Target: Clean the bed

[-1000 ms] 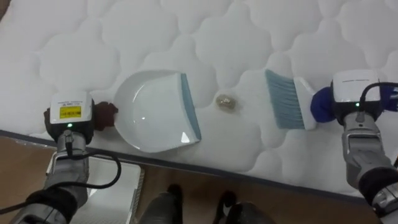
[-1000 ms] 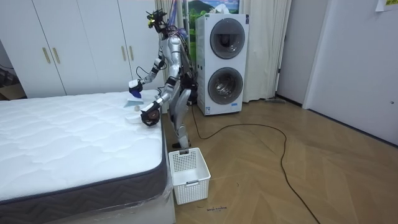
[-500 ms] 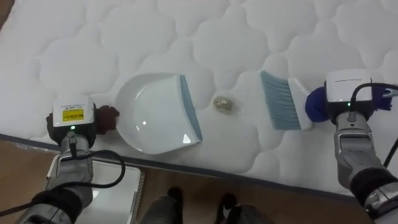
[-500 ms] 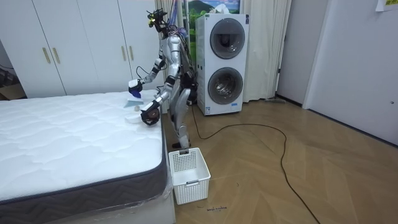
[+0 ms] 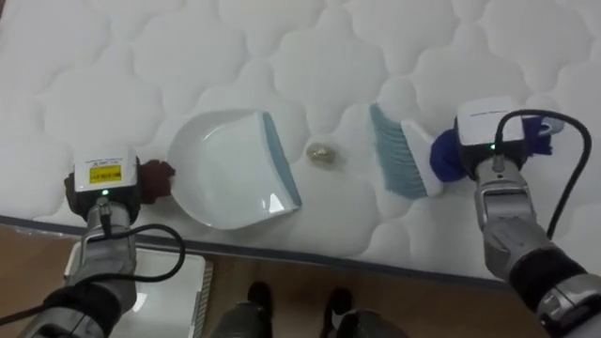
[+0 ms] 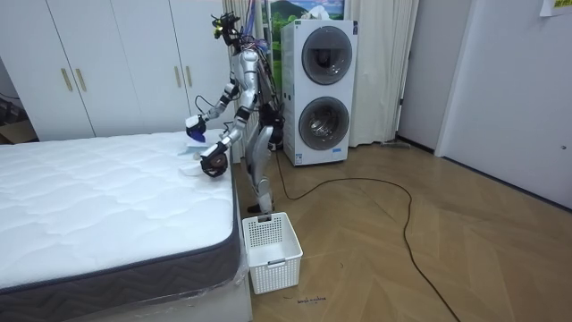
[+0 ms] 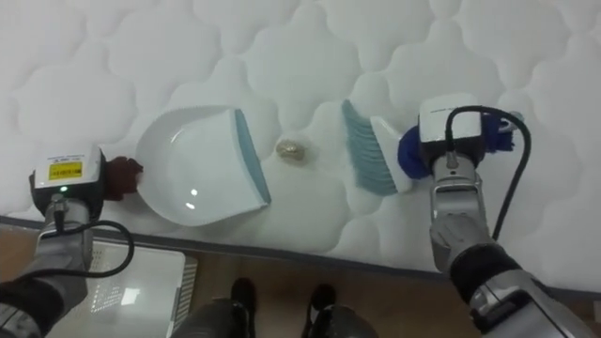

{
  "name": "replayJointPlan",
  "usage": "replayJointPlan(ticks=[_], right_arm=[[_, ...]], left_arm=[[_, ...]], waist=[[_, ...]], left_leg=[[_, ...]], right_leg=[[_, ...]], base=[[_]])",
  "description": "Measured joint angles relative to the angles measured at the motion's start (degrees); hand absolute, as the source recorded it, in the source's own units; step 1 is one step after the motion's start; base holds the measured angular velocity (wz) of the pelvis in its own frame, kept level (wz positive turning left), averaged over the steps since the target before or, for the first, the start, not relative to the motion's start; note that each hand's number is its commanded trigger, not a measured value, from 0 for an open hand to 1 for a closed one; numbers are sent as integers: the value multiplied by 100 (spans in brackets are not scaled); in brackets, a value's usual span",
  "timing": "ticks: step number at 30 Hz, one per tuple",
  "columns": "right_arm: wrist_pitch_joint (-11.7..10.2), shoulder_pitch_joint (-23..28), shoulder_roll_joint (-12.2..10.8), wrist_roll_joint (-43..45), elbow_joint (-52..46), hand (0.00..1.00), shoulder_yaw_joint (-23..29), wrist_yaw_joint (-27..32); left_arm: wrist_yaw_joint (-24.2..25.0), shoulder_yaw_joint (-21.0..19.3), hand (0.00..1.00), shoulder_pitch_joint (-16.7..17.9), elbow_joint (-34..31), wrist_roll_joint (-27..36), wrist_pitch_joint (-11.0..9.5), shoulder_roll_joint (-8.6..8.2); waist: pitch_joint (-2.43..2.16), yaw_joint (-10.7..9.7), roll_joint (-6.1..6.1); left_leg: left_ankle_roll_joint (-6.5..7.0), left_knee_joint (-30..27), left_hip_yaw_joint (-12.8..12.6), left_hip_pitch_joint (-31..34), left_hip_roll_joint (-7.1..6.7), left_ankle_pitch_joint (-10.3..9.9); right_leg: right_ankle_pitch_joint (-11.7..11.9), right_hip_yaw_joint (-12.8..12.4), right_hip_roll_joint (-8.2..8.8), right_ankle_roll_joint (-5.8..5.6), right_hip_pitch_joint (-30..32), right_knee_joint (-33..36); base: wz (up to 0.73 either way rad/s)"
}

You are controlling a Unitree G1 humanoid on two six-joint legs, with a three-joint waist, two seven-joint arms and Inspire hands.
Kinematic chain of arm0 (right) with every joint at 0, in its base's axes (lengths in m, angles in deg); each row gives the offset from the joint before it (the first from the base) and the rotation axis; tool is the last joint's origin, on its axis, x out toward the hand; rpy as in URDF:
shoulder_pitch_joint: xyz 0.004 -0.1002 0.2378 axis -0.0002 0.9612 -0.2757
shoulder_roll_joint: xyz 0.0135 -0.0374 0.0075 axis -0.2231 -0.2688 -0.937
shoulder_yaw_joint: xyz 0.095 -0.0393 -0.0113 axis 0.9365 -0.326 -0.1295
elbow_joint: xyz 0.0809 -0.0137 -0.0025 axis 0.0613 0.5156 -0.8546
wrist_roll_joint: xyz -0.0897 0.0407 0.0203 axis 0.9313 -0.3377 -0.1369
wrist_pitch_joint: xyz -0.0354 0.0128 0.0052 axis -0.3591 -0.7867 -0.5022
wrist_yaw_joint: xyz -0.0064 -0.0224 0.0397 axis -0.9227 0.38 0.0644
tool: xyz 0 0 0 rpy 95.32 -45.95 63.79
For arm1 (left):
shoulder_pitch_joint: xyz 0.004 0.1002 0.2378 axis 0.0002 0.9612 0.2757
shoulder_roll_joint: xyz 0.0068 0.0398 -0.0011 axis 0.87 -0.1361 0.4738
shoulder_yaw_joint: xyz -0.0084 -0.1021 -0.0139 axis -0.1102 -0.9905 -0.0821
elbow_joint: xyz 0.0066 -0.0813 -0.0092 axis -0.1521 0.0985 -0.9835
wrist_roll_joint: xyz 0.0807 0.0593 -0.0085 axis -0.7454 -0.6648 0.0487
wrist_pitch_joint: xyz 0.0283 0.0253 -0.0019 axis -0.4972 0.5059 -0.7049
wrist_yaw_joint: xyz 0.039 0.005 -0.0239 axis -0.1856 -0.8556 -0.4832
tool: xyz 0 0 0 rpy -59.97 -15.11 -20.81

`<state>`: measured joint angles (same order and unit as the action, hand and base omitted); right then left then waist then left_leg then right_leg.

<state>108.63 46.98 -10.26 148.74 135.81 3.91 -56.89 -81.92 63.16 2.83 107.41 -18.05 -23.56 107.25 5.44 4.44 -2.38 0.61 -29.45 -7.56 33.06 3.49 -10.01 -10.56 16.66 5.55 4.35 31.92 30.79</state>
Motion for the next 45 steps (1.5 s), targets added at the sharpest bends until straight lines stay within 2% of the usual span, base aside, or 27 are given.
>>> replayJointPlan(ticks=[5, 7, 12, 14, 15, 17, 20, 23, 27, 32, 45], right_arm=[[-38, 1, -37, -286, -514, 100, -210, -604], [-125, 1, -158, -365, -628, 100, -224, -782], [-485, 0, -545, -1036, -1006, 100, -279, -1124], [-685, -14, -812, -1361, -1106, 100, -273, -1311], [-731, -15, -875, -1399, -1106, 100, -276, -1339], [-1033, -15, -1052, -1690, -1106, 100, -278, -1463], [-1326, -16, -1210, -2034, -1105, 100, -289, -1533], [-1543, -17, -1263, -2190, -1105, 100, -287, -1552], [-1647, -17, -1258, -2308, -1105, 100, -289, -1626], [-1657, -16, -1269, -2319, -1105, 100, -294, -1748], [-1657, -16, -1270, -2355, -1105, 100, -302, -1995]], left_arm=[[-38, -6, 100, 4, 29, -5, -30, -1], [-41, -6, 100, 2, 41, -6, -60, -1], [-108, 40, 100, 54, 40, -7, -158, -37], [-136, 45, 100, 67, 39, -9, -226, -88], [-137, 47, 100, 54, 40, -13, -234, -87], [-136, 75, 100, 43, 49, -40, -258, -89], [-138, 89, 100, 39, 77, -40, -384, -136], [-143, 160, 100, 39, 77, -39, -526, -180], [-162, 149, 100, 20, 185, -35, -693, -266], [-273, -49, 100, -22, 497, -34, -872, -383], [-462, -53, 100, -49, 677, -29, -955, -429]], waist=[[-4, 24, 7], [-9, 27, 16], [-58, 71, 82], [-81, 83, 121], [-81, 93, 122], [-77, 124, 130], [-70, 159, 141], [-68, 230, 143], [-68, 308, 142], [-67, 343, 143], [-55, 335, 163]], left_leg=[[-12, -2, -20, -21, 21, 7], [-14, -14, -20, -15, 23, 8], [-9, 11, -19, -14, 6, 23], [7, 0, -15, 20, -32, 33], [12, -16, -14, 33, -34, 37], [16, -16, -9, 47, -47, 39], [23, -19, 36, 64, -119, 37], [37, -42, 75, 154, -147, 31], [50, -110, 93, 234, -216, 31], [68, -133, 71, 233, -213, 16], [83, -194, 58, 244, -207, 3]], right_leg=[[8, -36, -21, 15, 7, -2], [5, -43, -23, 21, 18, 0], [3, -17, 5, 22, 23, 17], [-20, -8, 53, 2, 71, 98], [-21, -8, 56, 1, 82, 98], [-28, 0, 78, -6, 94, 109], [-110, 5, 165, -29, 126, 224], [-164, 71, 235, -33, 189, 298], [-228, 60, 323, -43, 321, 413], [-242, 44, 345, -45, 334, 489], [-253, 56, 367, -41, 333, 496]], base=[[-3], [0], [2], [9], [7], [4], [12], [14], [7], [0], [0]])
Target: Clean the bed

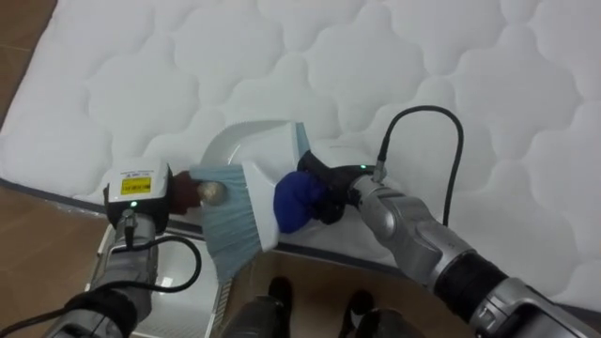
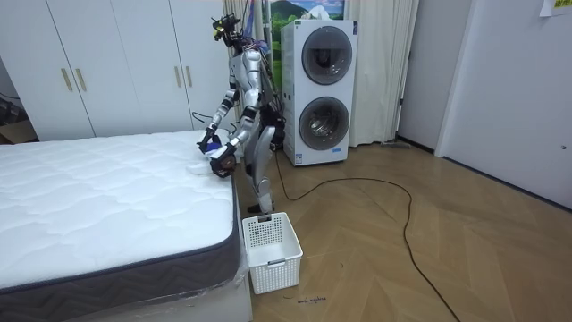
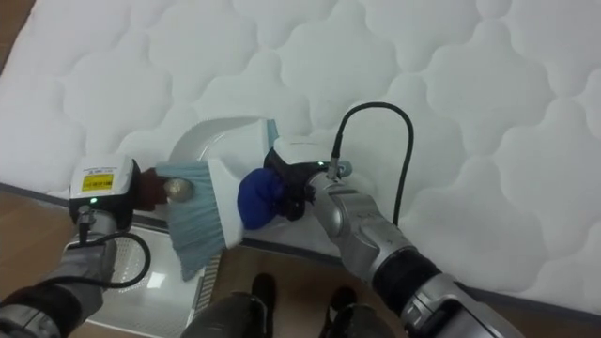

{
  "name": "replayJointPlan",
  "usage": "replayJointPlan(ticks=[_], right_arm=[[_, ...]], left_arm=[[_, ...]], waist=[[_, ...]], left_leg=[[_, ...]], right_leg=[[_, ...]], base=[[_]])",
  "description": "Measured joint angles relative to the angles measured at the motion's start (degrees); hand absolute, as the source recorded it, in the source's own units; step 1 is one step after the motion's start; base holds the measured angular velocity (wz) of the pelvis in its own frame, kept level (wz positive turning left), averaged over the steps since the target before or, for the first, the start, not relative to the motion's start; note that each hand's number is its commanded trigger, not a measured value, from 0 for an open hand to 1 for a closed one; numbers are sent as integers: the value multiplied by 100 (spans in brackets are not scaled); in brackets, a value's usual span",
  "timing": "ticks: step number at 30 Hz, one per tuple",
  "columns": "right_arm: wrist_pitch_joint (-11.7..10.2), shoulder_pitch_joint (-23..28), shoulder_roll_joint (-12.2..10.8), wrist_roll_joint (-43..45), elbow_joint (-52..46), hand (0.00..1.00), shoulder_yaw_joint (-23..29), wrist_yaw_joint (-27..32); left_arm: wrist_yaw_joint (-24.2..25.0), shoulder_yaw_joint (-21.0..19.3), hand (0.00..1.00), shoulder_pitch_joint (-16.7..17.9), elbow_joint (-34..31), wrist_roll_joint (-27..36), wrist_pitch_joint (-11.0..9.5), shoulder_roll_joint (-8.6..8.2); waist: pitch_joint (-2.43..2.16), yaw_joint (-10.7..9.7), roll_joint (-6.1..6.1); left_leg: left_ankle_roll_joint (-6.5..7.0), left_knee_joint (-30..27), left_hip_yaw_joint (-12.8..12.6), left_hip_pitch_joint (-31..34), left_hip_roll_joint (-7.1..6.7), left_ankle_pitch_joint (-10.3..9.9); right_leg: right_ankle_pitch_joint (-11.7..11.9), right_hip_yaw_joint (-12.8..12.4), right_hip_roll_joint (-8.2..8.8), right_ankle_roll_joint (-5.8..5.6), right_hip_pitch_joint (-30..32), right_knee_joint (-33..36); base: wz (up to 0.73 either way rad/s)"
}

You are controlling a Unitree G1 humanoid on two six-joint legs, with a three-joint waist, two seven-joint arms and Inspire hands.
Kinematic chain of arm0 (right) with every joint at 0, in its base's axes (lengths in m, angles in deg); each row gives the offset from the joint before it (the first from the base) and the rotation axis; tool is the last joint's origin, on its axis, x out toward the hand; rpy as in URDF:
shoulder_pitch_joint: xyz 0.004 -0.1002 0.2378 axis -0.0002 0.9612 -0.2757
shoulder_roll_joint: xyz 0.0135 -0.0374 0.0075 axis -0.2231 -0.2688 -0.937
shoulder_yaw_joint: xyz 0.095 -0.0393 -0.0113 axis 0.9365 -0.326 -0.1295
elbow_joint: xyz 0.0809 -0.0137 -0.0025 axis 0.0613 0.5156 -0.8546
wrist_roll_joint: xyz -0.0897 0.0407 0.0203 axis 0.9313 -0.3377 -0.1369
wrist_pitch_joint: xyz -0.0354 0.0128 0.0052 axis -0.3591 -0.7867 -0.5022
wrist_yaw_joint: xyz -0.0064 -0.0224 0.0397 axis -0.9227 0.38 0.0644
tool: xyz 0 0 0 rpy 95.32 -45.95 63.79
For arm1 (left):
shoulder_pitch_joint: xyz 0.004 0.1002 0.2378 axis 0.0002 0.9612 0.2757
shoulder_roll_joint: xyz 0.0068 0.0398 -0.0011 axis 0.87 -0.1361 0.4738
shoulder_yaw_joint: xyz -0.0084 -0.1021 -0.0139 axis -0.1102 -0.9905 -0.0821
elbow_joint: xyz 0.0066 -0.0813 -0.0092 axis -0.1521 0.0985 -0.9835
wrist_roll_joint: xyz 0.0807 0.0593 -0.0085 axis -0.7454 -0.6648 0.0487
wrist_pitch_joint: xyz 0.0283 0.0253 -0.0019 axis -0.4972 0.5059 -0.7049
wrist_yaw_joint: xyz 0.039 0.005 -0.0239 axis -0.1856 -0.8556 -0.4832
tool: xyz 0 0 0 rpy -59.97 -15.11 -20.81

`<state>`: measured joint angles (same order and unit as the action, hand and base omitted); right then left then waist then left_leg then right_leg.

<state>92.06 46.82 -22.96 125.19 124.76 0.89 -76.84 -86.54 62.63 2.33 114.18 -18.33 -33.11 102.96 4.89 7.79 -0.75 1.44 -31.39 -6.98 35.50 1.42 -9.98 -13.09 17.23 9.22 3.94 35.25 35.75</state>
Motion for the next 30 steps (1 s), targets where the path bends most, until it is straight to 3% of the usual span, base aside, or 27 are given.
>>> replayJointPlan(ticks=[9, 18, 20, 30], right_arm=[[-26, -1, 0, 6, 0, 100, 16, 0], [-211, 1, 57, 93, -1, 100, 43, 3], [-241, 0, 84, 119, -2, 100, 47, 4], [-322, 4, 108, 118, -28, 100, 42, 1]], left_arm=[[-48, -1, 100, -10, 39, 150, -54, -8], [-112, -110, 100, 0, 11, 138, -191, 31], [-149, -110, 100, 8, 11, 142, -204, 37], [-428, -201, 100, 282, -105, 43, -299, 222]], waist=[[13, -5, 20], [23, 10, 78], [12, 19, 135], [-38, 58, 240]], left_leg=[[8, 0, 1, 22, -2, -5], [18, -113, 6, 149, 37, -43], [20, -199, 7, 199, 89, -92], [22, -233, -38, 207, 88, -113]], right_leg=[[-1, 3, 7, -2, 13, -5], [4, 8, -38, -2, 102, 2], [3, 10, -50, -1, 122, 18], [-2, 6, -34, 5, 179, 77]], base=[[0], [0], [-5], [-2]])
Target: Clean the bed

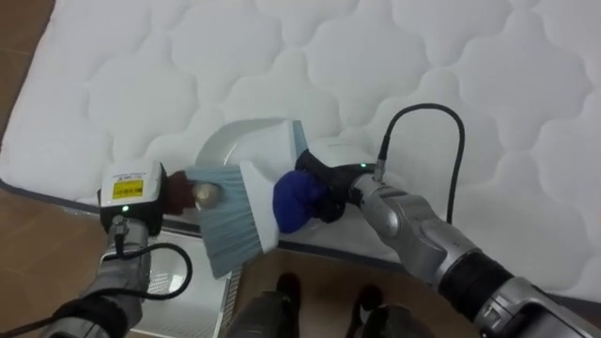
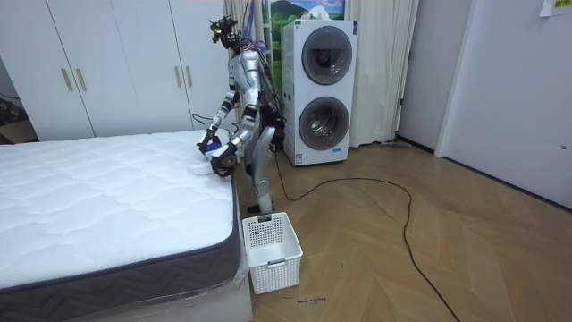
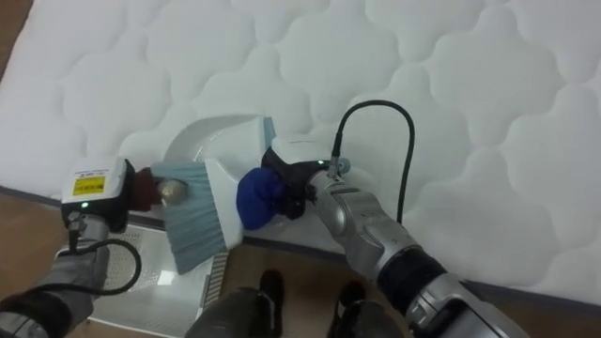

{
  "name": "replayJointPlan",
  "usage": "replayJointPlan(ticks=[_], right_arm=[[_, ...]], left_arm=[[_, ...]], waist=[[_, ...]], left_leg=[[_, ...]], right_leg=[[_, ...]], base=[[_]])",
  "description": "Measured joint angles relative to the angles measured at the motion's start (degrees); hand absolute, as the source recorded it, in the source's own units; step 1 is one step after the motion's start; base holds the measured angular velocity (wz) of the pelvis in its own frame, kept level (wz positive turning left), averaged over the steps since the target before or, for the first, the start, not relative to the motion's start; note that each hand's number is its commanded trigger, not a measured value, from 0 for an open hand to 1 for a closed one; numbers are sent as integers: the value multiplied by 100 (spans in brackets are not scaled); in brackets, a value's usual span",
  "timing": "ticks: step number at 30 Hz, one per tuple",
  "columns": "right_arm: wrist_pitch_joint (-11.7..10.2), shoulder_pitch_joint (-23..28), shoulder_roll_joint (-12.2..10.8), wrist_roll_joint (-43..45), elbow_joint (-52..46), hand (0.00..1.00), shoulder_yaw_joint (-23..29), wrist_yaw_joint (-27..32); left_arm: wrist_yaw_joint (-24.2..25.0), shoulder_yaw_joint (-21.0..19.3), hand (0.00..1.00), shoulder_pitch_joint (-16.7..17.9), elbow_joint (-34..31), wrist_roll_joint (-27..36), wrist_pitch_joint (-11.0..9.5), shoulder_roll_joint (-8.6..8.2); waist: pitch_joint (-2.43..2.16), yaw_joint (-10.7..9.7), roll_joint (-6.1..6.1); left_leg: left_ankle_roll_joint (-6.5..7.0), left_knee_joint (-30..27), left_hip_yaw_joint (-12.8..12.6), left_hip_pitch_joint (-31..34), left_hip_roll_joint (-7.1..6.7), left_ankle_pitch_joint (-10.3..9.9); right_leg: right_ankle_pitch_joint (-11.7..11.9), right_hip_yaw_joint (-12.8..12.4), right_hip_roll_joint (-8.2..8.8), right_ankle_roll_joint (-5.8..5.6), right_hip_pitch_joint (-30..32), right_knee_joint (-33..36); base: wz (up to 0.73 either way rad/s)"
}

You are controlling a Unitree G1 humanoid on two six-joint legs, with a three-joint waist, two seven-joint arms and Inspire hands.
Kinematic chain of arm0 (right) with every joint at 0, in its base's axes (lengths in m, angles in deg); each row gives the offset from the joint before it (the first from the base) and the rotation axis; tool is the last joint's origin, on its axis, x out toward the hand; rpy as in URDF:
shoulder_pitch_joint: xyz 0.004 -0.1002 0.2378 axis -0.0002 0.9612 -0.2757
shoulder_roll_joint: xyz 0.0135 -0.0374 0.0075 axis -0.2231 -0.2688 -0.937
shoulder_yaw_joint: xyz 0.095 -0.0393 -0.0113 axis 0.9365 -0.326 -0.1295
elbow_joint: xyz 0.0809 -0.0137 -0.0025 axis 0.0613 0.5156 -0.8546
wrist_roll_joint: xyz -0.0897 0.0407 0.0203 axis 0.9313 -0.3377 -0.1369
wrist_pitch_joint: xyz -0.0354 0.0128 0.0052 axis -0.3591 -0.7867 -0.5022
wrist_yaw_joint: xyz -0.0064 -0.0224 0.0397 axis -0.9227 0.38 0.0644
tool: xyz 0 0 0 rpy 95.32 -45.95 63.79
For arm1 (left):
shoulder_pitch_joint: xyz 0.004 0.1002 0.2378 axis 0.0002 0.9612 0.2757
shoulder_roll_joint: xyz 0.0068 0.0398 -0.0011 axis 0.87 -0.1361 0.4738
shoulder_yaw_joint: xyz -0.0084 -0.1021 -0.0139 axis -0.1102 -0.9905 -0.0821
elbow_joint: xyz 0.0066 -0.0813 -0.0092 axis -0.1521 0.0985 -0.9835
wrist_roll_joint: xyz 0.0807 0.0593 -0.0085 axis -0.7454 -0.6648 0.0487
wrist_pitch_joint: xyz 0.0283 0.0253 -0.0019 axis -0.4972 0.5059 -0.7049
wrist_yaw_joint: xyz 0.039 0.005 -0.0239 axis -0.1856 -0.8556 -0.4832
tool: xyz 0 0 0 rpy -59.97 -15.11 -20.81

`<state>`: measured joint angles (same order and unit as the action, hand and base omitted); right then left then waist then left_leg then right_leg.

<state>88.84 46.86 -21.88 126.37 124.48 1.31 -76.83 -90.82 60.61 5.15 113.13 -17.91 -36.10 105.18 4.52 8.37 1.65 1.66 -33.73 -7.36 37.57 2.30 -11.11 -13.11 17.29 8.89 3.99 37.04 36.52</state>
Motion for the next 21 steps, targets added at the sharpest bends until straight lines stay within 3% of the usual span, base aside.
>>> replayJointPlan(ticks=[4, 8, 21], right_arm=[[-1, 0, 128, 11, -34, 100, 3, -56], [4, 85, 373, 23, -340, 100, 1, -204], [12, 132, 500, 206, -505, 100, 3, -282]], left_arm=[[-64, -39, 100, 135, -166, -80, 9, 57], [-116, -41, 100, 464, -484, -171, 24, 94], [-114, -225, 100, 983, -777, -302, 88, 271]], waist=[[-17, 81, 24], [-91, 158, 90], [-125, 254, 76]], left_leg=[[2, -65, -8, -1, 19, -13], [14, -116, -25, -26, 22, -35], [14, -163, 13, -189, 41, -40]], right_leg=[[2, -21, -3, 10, 0, 24], [5, -47, 2, 7, -8, 64], [23, 0, -16, 18, -255, 55]], base=[[-3], [-5], [1]])
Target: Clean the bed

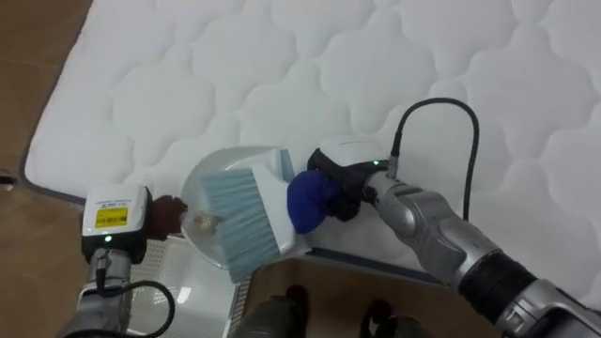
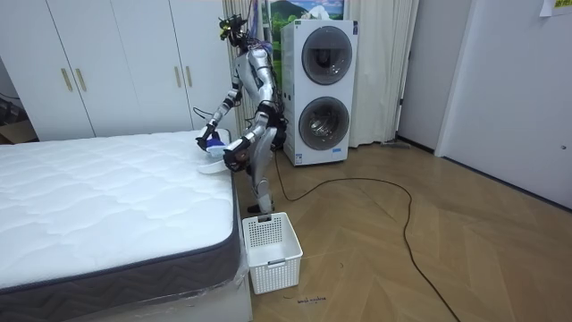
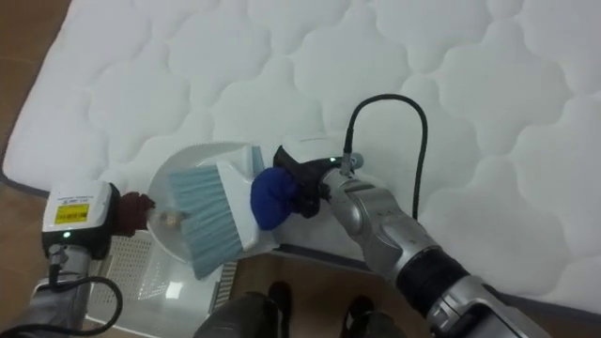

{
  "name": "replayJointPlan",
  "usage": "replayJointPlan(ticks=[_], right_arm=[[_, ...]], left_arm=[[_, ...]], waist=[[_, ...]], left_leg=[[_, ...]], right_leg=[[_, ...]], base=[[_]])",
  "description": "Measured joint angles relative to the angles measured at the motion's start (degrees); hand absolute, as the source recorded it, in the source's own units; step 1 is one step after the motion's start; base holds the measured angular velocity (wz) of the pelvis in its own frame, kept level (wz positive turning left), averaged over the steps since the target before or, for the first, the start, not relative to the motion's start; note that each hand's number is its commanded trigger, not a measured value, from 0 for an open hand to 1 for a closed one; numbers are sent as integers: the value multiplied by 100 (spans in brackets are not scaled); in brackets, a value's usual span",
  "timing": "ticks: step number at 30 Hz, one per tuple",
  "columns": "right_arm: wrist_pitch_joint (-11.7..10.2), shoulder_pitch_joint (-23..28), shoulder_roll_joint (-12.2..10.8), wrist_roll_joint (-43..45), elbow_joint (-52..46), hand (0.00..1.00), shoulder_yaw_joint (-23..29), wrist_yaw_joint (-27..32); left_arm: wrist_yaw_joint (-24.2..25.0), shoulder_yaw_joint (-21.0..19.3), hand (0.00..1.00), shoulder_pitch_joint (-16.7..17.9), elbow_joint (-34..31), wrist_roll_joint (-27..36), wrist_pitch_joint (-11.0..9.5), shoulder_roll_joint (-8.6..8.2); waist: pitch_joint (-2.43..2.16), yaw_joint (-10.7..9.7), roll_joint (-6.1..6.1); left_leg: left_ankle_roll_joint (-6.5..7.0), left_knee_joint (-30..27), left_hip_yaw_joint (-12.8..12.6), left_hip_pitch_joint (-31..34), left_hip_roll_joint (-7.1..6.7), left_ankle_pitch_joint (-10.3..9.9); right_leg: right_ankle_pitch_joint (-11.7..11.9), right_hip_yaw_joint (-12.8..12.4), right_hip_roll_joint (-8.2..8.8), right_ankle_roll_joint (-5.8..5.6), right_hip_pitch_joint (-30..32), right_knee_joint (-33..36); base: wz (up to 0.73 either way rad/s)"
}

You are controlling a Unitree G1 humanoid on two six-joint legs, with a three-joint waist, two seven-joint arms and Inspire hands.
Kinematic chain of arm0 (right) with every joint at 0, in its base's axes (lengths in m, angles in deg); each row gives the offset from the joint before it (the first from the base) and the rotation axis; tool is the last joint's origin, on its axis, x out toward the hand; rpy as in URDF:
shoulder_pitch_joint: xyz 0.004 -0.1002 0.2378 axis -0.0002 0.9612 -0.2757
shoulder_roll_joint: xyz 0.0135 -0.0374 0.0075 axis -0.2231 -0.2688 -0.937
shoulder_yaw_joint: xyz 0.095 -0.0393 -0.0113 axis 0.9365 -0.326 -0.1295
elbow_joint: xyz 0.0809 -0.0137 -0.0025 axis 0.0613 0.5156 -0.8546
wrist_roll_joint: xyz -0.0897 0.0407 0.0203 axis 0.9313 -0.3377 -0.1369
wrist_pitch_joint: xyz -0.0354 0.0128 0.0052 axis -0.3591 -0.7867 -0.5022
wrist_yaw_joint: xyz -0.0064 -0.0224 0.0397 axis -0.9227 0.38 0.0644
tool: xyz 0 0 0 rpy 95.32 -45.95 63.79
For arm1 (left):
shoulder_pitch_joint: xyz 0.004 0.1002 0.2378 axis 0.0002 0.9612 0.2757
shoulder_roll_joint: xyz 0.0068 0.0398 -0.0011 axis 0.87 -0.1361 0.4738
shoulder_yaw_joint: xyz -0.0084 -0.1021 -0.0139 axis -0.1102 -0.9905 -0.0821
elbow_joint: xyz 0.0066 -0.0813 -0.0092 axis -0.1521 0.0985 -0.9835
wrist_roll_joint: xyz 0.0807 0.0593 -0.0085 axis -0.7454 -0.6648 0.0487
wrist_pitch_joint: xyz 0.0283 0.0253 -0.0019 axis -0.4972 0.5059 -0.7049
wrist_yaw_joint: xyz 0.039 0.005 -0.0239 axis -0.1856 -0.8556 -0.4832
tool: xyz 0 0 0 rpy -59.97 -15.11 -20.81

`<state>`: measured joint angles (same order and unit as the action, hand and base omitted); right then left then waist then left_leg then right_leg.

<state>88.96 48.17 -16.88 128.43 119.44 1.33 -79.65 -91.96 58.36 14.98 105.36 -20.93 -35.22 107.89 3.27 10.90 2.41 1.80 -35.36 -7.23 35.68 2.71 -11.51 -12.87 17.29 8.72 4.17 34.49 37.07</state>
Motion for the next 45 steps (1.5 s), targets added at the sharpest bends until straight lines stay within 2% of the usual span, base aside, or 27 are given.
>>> replayJointPlan(ticks=[3, 6, 8, 10, 14, 18, 21, 24, 26, 30, 33, 35, 37, 39, 40, 41, 42, 43, 44, 45], right_arm=[[-3, 27, 12, -22, 0, 100, -6, -54], [-2, 169, 47, -75, -1, 100, -6, -55], [-2, 273, 47, -44, -4, 100, -3, -58], [-11, 341, 56, -16, -18, 100, 17, -58], [-76, 466, 118, -61, -18, 100, 57, -57], [-199, 468, 142, -97, -18, 100, 138, -17], [-364, 469, 223, -97, -40, 100, 284, 50], [-389, 479, 270, -439, -39, 100, 321, 138], [-413, 608, 287, -803, -40, 100, 564, 274], [-461, 864, 285, -1299, -39, 100, 1006, 639], [-580, 1110, 288, -1723, -89, 100, 1404, 932], [-592, 1238, 280, -2122, -176, 100, 1725, 1118], [-623, 1244, 266, -2382, -176, 100, 2040, 1333], [-661, 1244, 233, -2719, -183, 100, 2364, 1663], [-709, 1249, 232, -2808, -183, 90, 2552, 1856], [-735, 1266, 236, -2974, -183, 70, 2709, 2058], [-756, 1280, 246, -3038, -183, 58, 2762, 2194], [-782, 1347, 249, -3136, -182, 45, 2900, 2410], [-861, 1475, 251, -3146, -174, 11, 3082, 2597], [-910, 1549, 251, -3155, -170, 0, 3194, 2686]], left_arm=[[0, -8, 100, 87, -10, 4, 26, 6], [5, -7, 100, 200, -142, 21, 25, 1], [18, -10, 100, 200, -198, 25, 20, -2], [48, -6, 100, 205, -294, 24, 3, 5], [164, 4, 100, 231, -332, 25, -90, 4], [171, -16, 100, 235, -335, 28, -149, 6], [170, -75, 100, 248, -337, 22, -315, 8], [151, -221, 100, 364, -434, 22, -338, 10], [151, -253, 100, 461, -638, 23, -327, 5], [151, -259, 100, 713, -1014, 40, -416, -45], [131, -277, 100, 1021, -1293, 35, -530, -49], [129, -441, 100, 1229, -1450, 40, -589, -71], [130, -575, 100, 1328, -1535, 32, -592, -143], [129, -750, 100, 1510, -1766, 34, -596, -224], [129, -833, 100, 1633, -1933, 30, -610, -233], [138, -900, 100, 1727, -2091, 43, -620, -230], [139, -913, 100, 1767, -2179, 74, -617, -230], [140, -907, 100, 1831, -2334, 190, -615, -238], [141, -904, 100, 1848, -2426, 274, -632, -266], [141, -904, 100, 1827, -2438, 295, -664, -267]], waist=[[-21, 6, -3], [-45, -47, -19], [-80, -168, -16], [-89, -305, -4], [-100, -318, -23], [-100, -283, -37], [-112, -266, -76], [-118, -251, -207], [-130, -275, -282], [-132, -288, -305], [-159, -309, -344], [-208, -357, -420], [-211, -450, -425], [-222, -442, -431], [-223, -429, -430], [-228, -419, -421], [-229, -417, -419], [-231, -434, -404], [-244, -423, -391], [-243, -434, -389]], left_leg=[[2, 49, 43, -110, -38, 2], [10, 156, 196, -291, -165, 37], [20, 259, 407, -360, -313, 100], [32, 300, 592, -381, -429, 154], [67, 467, 822, -650, -543, 196], [75, 596, 921, -812, -602, 213], [69, 691, 1050, -885, -656, 238], [46, 830, 1133, -1029, -657, 260], [21, 899, 1296, -1151, -672, 274], [-6, 1081, 1528, -1429, -736, 293], [-24, 1280, 1654, -1659, -755, 305], [-52, 1394, 1764, -1768, -760, 327], [-62, 1394, 1821, -1829, -764, 336], [-61, 1395, 1811, -1882, -758, 336], [-62, 1390, 1805, -1925, -752, 337], [-66, 1377, 1817, -1956, -749, 347], [-76, 1377, 1860, -1976, -753, 361], [-98, 1372, 2061, -2034, -775, 381], [-176, 1368, 2459, -2078, -858, 432], [-235, 1384, 2714, -2087, -915, 468]], right_leg=[[-15, 2, 17, -26, -123, -13], [-80, 24, 49, -108, -333, -29], [-125, 98, 100, -158, -486, -52], [-168, 134, 117, -212, -604, -81], [-217, 93, 104, -298, -938, -237], [-253, 73, 96, -351, -1130, -345], [-294, 43, 57, -374, -1252, -433], [-300, 19, -36, -366, -1462, -595], [-300, 0, -124, -365, -1682, -782], [-300, 16, -194, -377, -2079, -1071], [-291, 12, -278, -398, -2411, -1359], [-257, 17, -371, -380, -2630, -1626], [-244, 28, -425, -372, -2809, -1769], [-244, 17, -456, -372, -2927, -1826], [-245, 15, -478, -372, -3003, -1836], [-246, 82, -497, -371, -3073, -1830], [-246, 141, -498, -371, -3101, -1812], [-258, 202, -531, -368, -3133, -1792], [-294, 55, -618, -303, -3159, -1794], [-295, -101, -726, -264, -3147, -1871]], base=[[6], [29], [54], [63], [35], [19], [26], [24], [34], [32], [25], [34], [48], [40], [39], [43], [50], [64], [78], [96]])
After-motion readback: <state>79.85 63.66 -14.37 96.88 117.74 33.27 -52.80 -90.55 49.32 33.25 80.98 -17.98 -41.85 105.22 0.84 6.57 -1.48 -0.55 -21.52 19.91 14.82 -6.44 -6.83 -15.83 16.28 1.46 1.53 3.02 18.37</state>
